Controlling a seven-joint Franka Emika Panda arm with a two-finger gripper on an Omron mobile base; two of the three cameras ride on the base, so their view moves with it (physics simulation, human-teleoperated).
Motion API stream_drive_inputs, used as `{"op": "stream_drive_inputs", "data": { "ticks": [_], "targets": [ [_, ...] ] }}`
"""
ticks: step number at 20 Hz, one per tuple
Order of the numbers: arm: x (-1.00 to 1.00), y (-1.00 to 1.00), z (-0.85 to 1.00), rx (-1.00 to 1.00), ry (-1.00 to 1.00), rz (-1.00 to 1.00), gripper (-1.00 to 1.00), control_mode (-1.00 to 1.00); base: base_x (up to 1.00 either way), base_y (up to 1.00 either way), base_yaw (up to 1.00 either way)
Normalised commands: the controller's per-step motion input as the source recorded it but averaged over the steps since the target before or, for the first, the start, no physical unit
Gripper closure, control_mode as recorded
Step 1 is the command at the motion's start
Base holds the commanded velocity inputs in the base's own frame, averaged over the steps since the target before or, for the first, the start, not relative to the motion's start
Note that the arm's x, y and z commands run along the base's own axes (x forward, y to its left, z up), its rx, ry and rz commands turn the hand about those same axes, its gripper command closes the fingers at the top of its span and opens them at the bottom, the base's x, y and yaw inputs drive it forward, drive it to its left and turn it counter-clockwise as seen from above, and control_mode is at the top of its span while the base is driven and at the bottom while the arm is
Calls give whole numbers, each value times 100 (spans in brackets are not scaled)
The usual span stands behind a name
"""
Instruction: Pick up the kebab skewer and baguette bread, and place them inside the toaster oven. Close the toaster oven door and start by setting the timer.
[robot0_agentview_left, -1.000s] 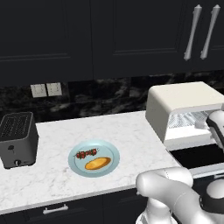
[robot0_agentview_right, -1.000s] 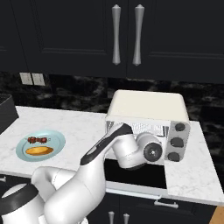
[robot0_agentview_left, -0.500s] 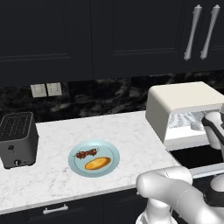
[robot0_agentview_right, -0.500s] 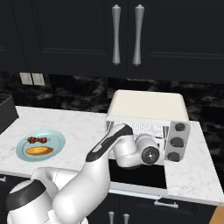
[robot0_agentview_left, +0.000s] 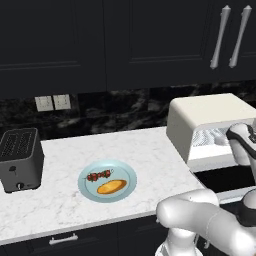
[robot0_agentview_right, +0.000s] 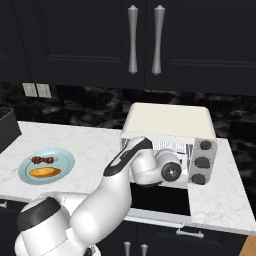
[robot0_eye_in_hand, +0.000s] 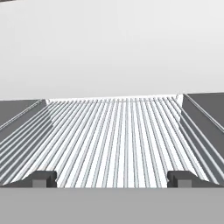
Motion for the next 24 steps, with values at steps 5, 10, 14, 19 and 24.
{"op": "stream_drive_inputs", "data": {
  "ticks": [5, 10, 14, 19, 24],
  "targets": [
    [16, 0, 0, 0, 1, -3, -100, -100, 0, 0, 0],
    [0, 0, -6, 0, 9, 0, -100, -100, 0, 0, 0],
    [4, 0, -12, 0, 4, 0, -100, -100, 0, 0, 0],
    [16, 0, 0, 0, 2, 0, -100, -100, 0, 0, 0],
    [2, 0, -17, 0, 6, 0, -100, -100, 0, 0, 0]
  ]
}}
